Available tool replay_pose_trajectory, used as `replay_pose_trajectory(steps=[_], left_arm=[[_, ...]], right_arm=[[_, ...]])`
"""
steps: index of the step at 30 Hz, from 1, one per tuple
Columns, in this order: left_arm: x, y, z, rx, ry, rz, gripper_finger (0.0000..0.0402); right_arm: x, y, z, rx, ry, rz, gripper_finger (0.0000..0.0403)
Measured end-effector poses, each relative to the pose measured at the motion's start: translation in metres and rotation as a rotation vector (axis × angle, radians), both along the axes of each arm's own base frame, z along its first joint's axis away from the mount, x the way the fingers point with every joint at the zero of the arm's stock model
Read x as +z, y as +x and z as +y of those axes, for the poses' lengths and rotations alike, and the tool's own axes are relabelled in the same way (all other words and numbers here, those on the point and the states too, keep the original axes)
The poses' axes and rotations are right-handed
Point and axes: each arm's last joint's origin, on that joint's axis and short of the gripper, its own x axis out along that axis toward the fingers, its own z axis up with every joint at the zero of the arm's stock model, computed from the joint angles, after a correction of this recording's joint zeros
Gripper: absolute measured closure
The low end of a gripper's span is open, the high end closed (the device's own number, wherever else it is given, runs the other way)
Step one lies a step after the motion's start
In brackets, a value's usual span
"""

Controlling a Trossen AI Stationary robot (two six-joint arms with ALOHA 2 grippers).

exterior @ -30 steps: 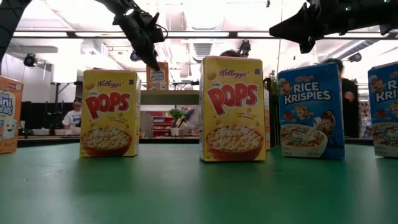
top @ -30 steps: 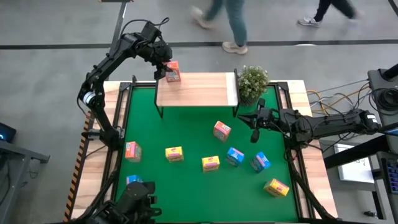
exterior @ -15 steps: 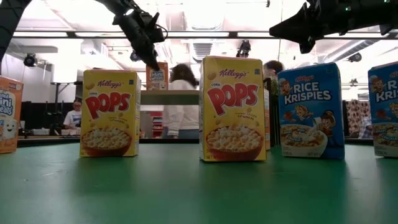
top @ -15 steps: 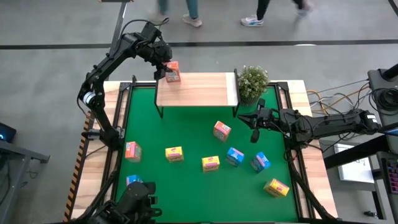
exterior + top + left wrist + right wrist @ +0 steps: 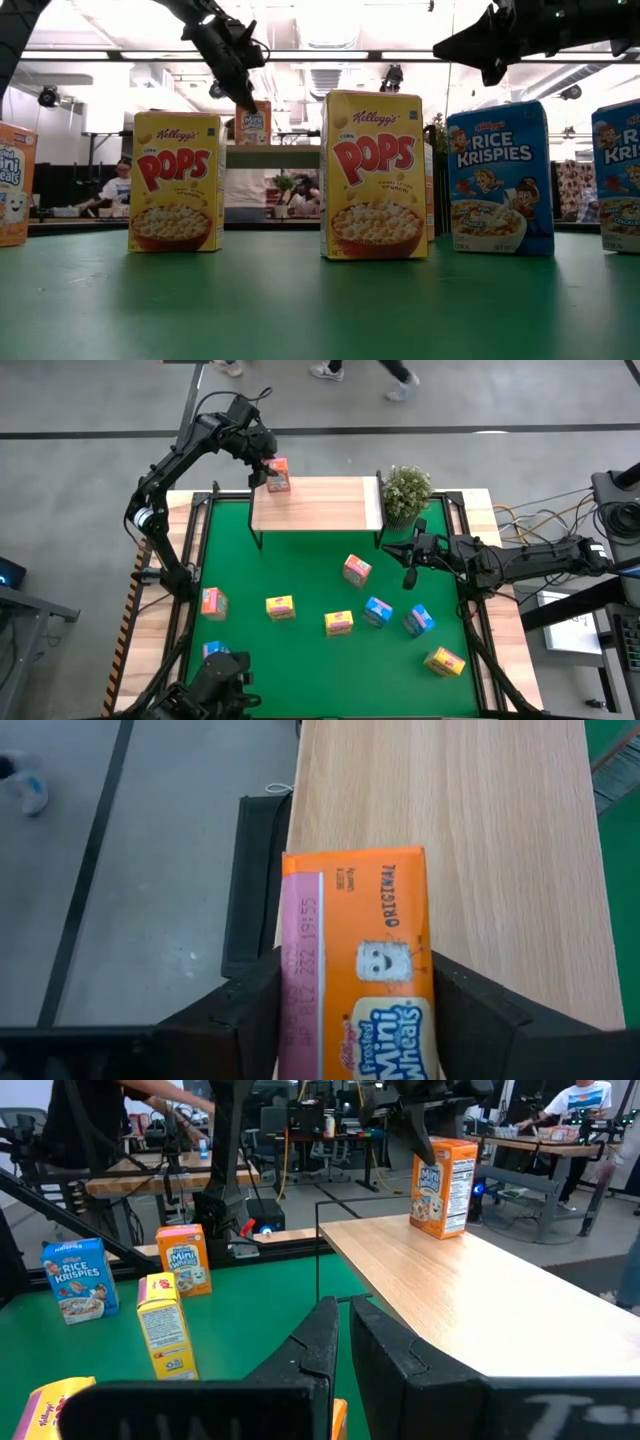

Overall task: Stack cereal on shelf
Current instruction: Put the middle orange cereal box on the shelf, then put the middle blue cereal box on the shelf

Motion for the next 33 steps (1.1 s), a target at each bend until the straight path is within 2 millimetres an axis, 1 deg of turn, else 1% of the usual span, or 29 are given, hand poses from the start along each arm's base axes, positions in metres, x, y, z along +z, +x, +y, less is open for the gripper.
replay_pose_trajectory(steps=[7,11,14,18,22,26,30,33], left_arm=[[0.001,0.0,0.0,0.001,0.007,-0.005,0.0157],[0.005,-0.002,-0.003,-0.009,0.012,-0.002,0.0151],[0.014,-0.005,-0.006,-0.01,0.012,0.0,0.0151],[0.035,-0.009,-0.012,0.0,0.021,-0.015,0.0151],[0.061,-0.016,-0.023,0.043,0.011,-0.046,0.0151],[0.086,-0.022,-0.035,0.053,-0.03,-0.153,0.0152],[0.106,-0.021,-0.057,-0.041,-0.106,-0.297,0.0161],[0.112,-0.013,-0.079,-0.123,-0.166,-0.342,0.0168]], right_arm=[[0.0,0.0,0.0,0.0,0.0,0.0,0.0381],[0.0,0.0,0.0,-0.001,0.003,-0.001,0.0381],[0.0,0.0,0.0,0.0,0.003,-0.002,0.038],[0.001,0.0,0.0,-0.001,0.003,-0.011,0.0381],[0.004,0.0,0.0,-0.001,0.025,-0.046,0.0381],[0.007,0.0,0.0,-0.001,0.061,-0.069,0.038],[0.009,0.005,0.0,0.001,0.086,-0.068,0.0381],[0.012,0.012,0.001,0.004,0.088,-0.055,0.0381]])
